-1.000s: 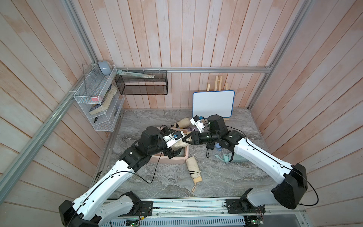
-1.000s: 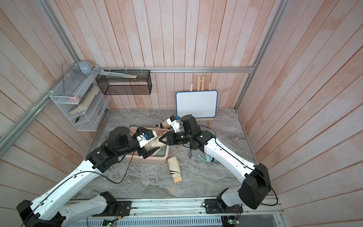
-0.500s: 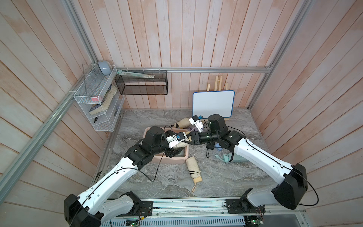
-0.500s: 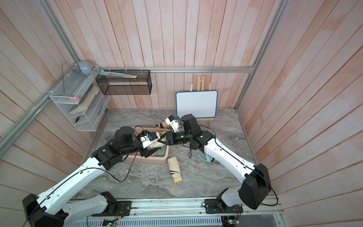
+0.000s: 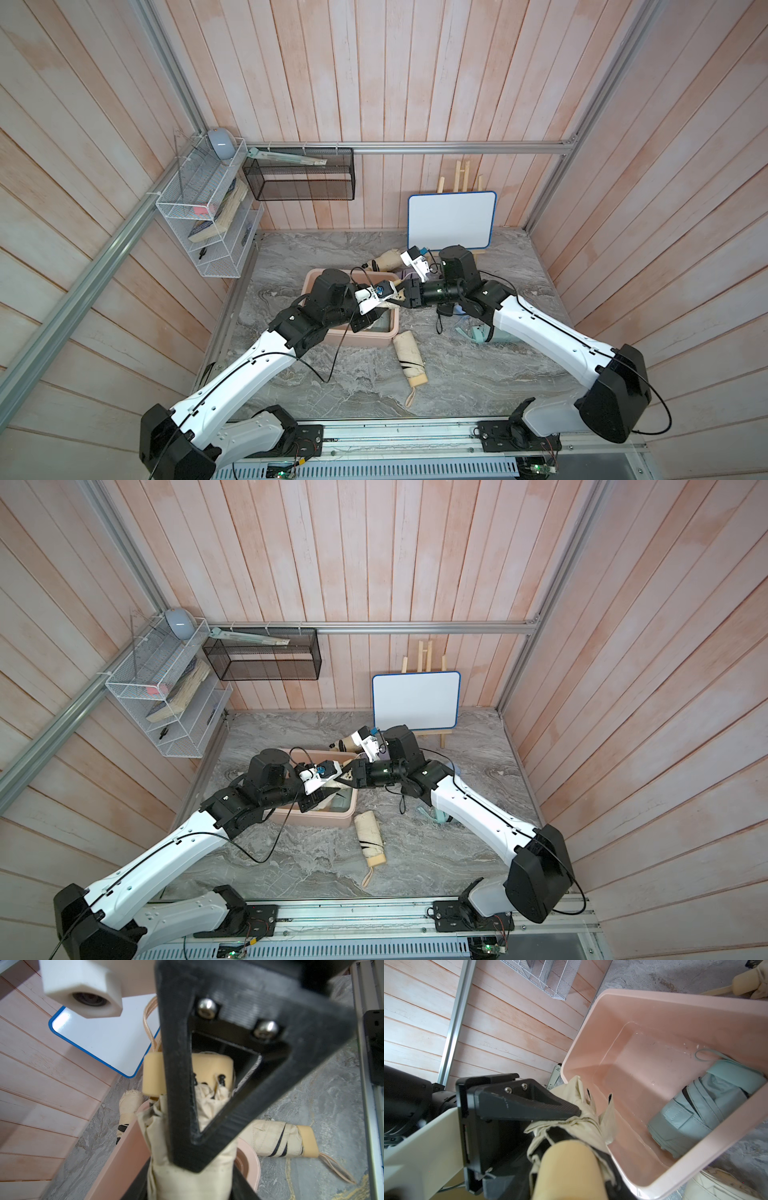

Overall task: Put the umbrella into the storage box
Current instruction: Pick up the umbrella from the center of the board, then place the umbrella in the storage box.

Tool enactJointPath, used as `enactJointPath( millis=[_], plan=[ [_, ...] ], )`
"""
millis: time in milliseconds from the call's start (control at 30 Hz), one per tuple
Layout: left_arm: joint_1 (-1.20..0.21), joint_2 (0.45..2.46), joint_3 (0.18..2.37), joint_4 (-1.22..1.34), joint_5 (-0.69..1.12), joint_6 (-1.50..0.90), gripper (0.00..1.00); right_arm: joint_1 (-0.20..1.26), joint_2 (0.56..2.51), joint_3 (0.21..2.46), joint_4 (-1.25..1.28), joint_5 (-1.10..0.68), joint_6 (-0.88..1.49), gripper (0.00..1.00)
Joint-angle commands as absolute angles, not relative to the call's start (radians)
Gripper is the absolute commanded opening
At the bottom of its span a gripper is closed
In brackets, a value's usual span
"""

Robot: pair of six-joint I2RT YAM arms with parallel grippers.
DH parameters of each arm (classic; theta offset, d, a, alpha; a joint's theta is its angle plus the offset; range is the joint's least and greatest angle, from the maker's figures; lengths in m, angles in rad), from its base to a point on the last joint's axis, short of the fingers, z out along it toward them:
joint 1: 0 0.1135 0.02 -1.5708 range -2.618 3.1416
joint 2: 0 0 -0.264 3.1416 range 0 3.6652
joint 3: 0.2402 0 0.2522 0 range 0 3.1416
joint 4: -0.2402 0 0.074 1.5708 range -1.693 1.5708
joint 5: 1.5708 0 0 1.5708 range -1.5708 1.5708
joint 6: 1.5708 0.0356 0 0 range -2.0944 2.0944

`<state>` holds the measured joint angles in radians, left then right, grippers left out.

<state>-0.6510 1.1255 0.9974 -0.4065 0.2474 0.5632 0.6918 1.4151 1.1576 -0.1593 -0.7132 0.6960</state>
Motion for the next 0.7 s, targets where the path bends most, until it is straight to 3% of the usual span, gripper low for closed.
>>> enactJointPath(
  millis=[0, 100, 200, 433, 533, 667],
  plan=[
    [-0.650, 1.103, 0.971, -0.361, 0.191, 0.518, 0.36, 0.689, 1.361, 1.137, -0.053, -0.693, 0.747, 0.54],
    [-0.650, 1.106, 0.970, -0.360, 0.183, 0.500, 0.35, 0.675, 1.338, 1.102, 0.000, -0.633, 0.791, 0.73],
    [-0.650, 1.111, 0.965, -0.368, 0.163, 0.480, 0.35, 0.633, 1.279, 1.035, 0.070, -0.529, 0.858, 0.82],
    [-0.646, 1.106, 0.964, -0.369, -0.017, 0.409, 0.30, 0.440, 1.070, 0.722, 0.205, -0.308, 1.147, 0.85],
    [-0.633, 1.136, 1.011, -0.394, -0.121, 0.293, 0.30, 0.420, 1.014, 0.678, 0.178, -0.216, 1.148, 0.85],
    [-0.583, 1.201, 1.089, -0.477, -0.125, 0.086, 0.30, 0.410, 1.006, 0.708, 0.106, -0.163, 1.095, 0.84]
  ],
)
